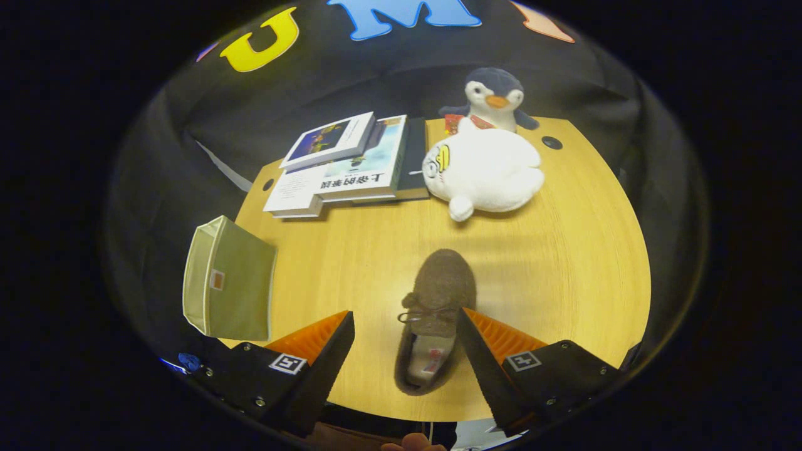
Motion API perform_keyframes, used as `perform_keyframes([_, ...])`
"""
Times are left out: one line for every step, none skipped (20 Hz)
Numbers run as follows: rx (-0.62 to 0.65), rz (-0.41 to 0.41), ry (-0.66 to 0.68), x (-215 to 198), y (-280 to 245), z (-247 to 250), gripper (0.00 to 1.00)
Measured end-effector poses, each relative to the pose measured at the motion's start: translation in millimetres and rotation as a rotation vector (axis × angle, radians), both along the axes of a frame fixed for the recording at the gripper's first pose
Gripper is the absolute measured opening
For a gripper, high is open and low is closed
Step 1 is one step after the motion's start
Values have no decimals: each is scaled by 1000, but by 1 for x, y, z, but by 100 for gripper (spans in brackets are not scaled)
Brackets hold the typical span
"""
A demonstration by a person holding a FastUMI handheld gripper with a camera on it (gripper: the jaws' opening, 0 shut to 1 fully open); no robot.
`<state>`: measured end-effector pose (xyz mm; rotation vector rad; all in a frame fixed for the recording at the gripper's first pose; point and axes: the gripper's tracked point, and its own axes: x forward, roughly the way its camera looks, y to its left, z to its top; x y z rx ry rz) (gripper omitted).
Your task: Open the storage box then place both shoes into the box .Put the left shoe in first, then the right shoe, with the right side of both shoes facing outward in a uniform manner.
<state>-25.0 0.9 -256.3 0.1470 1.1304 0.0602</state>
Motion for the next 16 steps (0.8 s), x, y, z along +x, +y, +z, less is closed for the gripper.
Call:
perform_keyframes([5,-4,17,-5,-6,-6,100])
perform_keyframes([4,-13,35,-11,-11,-11,100])
perform_keyframes([-2,-15,48,-15,-17,-18,100])
perform_keyframes([-7,-10,66,-21,-21,-24,100])
perform_keyframes([-9,0,84,-26,-23,-30,100])
perform_keyframes([-16,12,113,-32,-25,-38,100])
perform_keyframes([-25,21,138,-36,-28,-45,100])
perform_keyframes([-36,26,158,-37,-30,-52,100])
perform_keyframes([-44,27,169,-36,-32,-60,100])
perform_keyframes([-55,28,180,-34,-33,-67,100])
perform_keyframes([-65,31,193,-32,-36,-75,100])
perform_keyframes([-67,35,205,-29,-36,-83,100])
perform_keyframes([-72,33,217,-26,-36,-90,100])
perform_keyframes([-90,27,227,-24,-39,-97,99])
perform_keyframes([-111,15,236,-21,-43,-104,94])
perform_keyframes([-88,9,252,-21,-39,-110,76])
